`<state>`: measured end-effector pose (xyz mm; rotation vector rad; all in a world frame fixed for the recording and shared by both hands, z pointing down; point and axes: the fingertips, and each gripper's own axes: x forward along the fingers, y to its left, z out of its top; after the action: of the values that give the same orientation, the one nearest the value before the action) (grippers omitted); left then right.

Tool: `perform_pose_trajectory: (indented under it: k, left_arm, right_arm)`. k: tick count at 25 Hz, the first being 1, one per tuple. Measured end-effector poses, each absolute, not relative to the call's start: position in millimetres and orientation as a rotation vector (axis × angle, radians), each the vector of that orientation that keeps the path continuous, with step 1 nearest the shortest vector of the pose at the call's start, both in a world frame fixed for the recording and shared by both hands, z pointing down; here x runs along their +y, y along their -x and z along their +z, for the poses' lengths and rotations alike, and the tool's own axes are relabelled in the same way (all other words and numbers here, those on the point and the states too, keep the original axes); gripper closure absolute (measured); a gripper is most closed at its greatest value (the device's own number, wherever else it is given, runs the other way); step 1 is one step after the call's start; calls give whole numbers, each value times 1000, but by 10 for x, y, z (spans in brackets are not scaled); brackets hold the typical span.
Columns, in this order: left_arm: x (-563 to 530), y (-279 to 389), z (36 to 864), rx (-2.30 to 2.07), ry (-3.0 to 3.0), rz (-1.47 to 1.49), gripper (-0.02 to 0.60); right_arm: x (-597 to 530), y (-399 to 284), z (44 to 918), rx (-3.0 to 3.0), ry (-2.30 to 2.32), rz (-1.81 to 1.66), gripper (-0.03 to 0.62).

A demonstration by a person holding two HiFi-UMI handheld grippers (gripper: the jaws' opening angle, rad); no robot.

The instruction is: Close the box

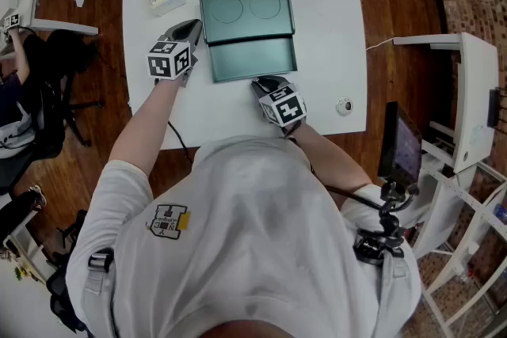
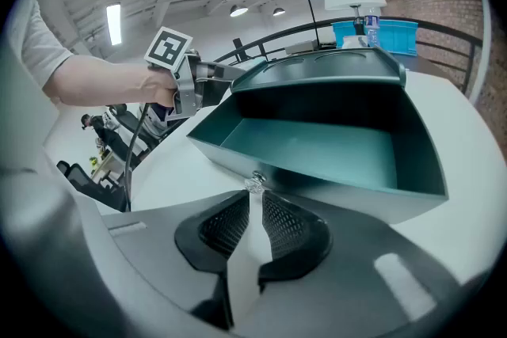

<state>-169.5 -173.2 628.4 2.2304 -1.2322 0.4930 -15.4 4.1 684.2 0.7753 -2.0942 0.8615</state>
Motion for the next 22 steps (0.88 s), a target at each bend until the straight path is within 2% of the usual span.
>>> perform_pose_trajectory:
  k: [22]
  left_arm:
    - [-1819, 1655, 6141, -1166, -2273, 458, 583]
  right_arm:
    - [-892, 301, 6830, -2097, -826, 900, 545]
